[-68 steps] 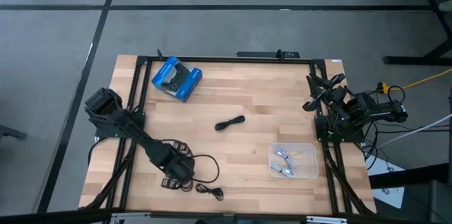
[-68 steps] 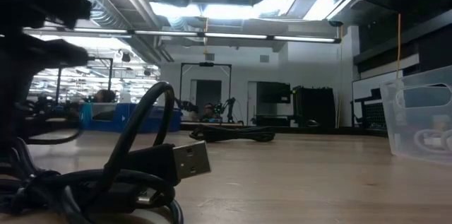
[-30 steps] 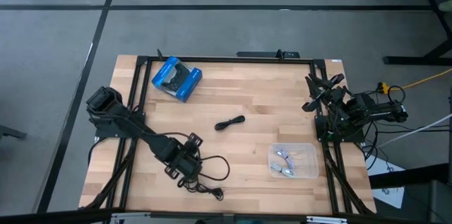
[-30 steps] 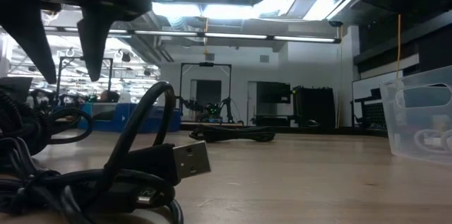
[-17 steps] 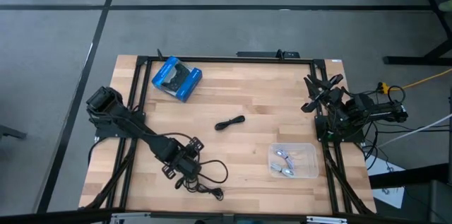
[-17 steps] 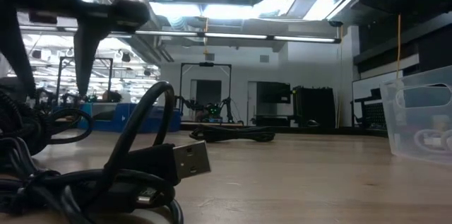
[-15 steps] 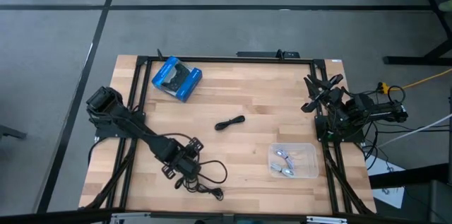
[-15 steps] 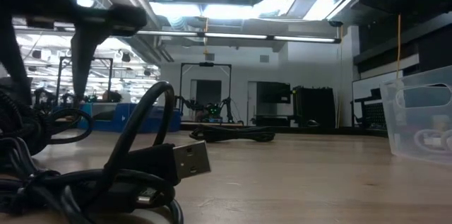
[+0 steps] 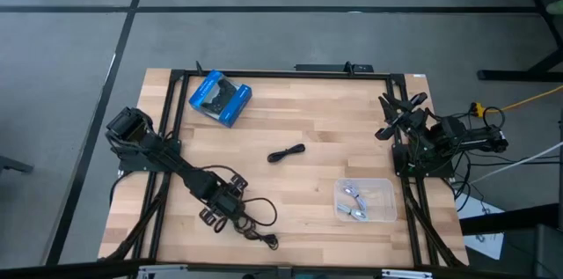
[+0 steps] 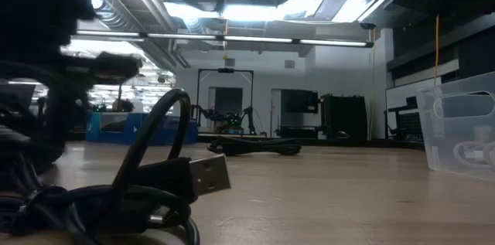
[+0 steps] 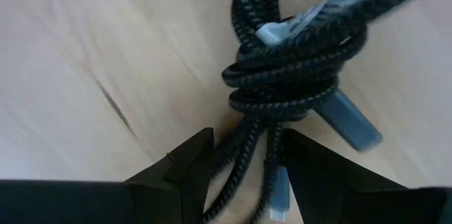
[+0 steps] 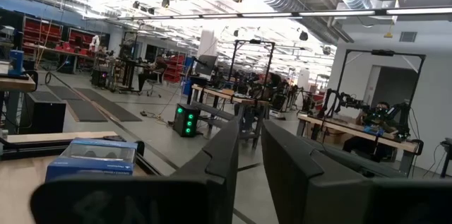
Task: Pick and place USB-C Cables
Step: Put the middle black charger cable into the transparent container
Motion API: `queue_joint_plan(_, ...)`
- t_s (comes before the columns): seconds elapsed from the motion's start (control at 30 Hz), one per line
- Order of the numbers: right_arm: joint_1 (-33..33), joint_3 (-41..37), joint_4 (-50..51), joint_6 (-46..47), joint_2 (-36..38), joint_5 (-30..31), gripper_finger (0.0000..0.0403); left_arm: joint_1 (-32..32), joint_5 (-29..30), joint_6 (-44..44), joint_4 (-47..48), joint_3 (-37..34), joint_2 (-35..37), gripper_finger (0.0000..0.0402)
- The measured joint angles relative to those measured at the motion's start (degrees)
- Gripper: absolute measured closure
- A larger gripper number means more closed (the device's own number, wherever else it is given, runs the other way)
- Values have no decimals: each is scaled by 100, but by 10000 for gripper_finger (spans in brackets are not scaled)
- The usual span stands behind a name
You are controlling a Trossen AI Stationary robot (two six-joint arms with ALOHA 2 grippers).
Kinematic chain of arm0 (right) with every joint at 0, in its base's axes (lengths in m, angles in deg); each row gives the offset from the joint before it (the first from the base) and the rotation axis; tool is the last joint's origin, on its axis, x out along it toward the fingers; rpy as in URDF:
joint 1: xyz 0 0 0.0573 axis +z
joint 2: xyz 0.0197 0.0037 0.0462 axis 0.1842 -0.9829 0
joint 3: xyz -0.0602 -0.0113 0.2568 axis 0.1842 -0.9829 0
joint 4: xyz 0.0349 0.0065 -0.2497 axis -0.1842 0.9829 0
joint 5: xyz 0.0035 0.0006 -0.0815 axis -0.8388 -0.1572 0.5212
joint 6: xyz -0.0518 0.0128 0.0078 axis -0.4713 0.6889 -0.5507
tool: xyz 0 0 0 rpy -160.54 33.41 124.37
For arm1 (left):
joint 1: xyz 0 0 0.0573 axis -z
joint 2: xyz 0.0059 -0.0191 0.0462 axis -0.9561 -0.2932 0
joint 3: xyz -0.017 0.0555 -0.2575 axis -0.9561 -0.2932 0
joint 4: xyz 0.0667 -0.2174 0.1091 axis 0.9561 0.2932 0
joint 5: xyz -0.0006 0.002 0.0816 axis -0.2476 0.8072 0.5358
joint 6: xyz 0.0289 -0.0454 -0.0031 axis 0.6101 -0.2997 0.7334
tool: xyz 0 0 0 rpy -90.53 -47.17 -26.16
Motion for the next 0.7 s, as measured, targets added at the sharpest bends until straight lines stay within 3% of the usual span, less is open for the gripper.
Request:
queue_joint_plan(0.5,0,0,22,-15,0,0,334,-1,43,-3835,-246,-86,-6,234)
queue_joint_plan(0.7,0,0,26,-17,0,0,334,1,331,-5184,-354,-86,-14,234)
